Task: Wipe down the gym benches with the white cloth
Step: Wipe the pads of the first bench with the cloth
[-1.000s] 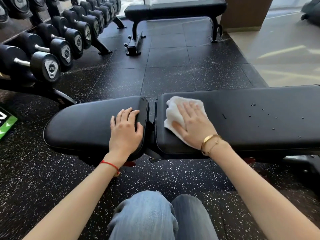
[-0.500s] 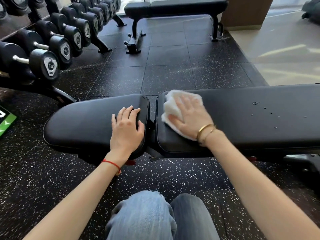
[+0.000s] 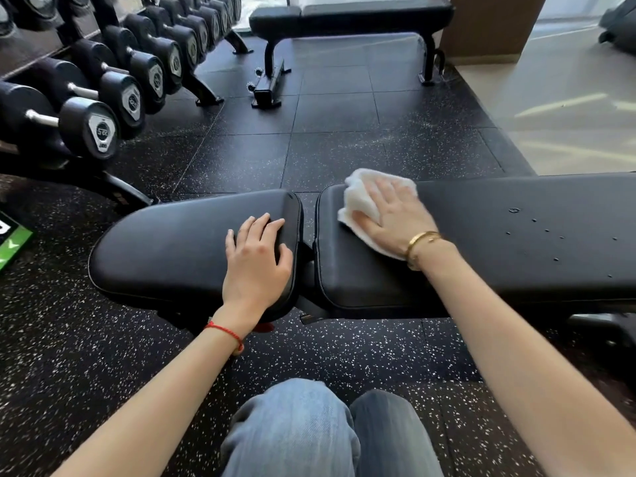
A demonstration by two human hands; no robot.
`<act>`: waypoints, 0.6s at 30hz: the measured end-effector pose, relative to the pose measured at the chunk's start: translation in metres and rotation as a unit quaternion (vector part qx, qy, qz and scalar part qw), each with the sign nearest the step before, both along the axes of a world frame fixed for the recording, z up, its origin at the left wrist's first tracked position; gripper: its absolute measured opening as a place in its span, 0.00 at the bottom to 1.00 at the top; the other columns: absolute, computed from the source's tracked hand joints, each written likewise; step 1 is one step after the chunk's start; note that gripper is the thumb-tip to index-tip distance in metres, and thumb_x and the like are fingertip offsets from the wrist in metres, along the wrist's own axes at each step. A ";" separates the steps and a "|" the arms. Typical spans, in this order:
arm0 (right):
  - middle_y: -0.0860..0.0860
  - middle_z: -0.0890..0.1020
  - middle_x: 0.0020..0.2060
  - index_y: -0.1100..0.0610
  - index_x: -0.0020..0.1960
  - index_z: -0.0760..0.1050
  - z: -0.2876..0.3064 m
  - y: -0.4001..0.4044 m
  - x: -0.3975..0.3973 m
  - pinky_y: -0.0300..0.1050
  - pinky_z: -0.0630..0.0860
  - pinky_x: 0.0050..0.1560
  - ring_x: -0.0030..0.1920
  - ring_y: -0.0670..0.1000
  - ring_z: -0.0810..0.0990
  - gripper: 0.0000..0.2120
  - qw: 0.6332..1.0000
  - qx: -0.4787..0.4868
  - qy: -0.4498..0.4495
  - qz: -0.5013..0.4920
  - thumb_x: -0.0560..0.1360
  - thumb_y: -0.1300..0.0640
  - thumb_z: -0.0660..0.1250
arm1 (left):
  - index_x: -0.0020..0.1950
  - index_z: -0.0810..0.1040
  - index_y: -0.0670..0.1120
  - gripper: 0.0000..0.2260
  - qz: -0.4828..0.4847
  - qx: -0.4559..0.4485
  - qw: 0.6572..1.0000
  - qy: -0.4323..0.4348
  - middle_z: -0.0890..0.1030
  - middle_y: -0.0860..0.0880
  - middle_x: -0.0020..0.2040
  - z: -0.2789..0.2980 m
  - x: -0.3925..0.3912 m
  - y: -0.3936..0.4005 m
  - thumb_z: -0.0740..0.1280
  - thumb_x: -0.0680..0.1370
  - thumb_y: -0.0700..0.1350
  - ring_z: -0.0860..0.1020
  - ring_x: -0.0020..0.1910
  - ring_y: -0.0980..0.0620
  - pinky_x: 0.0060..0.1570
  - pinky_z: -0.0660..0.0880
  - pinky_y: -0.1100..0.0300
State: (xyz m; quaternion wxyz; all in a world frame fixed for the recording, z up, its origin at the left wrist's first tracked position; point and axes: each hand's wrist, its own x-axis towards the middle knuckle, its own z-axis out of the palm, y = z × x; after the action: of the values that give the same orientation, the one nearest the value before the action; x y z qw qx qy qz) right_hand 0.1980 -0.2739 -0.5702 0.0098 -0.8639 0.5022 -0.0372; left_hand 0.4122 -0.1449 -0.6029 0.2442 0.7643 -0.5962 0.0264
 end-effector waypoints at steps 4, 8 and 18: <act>0.56 0.59 0.77 0.56 0.79 0.52 -0.007 0.047 0.008 0.55 0.47 0.77 0.77 0.60 0.54 0.38 0.993 0.001 -0.021 0.120 0.75 0.38 0.41 | 0.70 0.74 0.48 0.23 -0.004 -0.008 1.000 -0.009 0.72 0.46 0.72 -0.002 0.003 0.000 0.56 0.77 0.50 0.65 0.74 0.45 0.74 0.56 0.40; 0.58 0.66 0.74 0.59 0.76 0.61 -0.019 0.056 -0.054 0.53 0.53 0.76 0.75 0.59 0.61 0.31 0.989 -0.042 -0.070 0.123 0.78 0.44 0.53 | 0.70 0.74 0.48 0.22 -0.001 -0.014 1.000 -0.010 0.73 0.46 0.71 -0.004 0.004 -0.001 0.57 0.77 0.50 0.66 0.73 0.45 0.74 0.56 0.41; 0.53 0.60 0.77 0.52 0.79 0.54 -0.015 -0.005 -0.039 0.54 0.48 0.77 0.78 0.56 0.53 0.35 0.994 -0.002 -0.052 0.097 0.78 0.35 0.48 | 0.70 0.74 0.48 0.22 0.001 -0.005 1.000 -0.010 0.73 0.46 0.71 -0.002 0.003 -0.001 0.57 0.77 0.50 0.66 0.73 0.46 0.74 0.56 0.40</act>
State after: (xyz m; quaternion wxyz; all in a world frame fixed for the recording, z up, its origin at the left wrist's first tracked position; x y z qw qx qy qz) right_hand 0.1591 -0.2791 -0.5853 0.0377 -0.9055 0.4147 -0.0820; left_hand 0.4152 -0.1463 -0.6048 0.2420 0.7635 -0.5976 0.0379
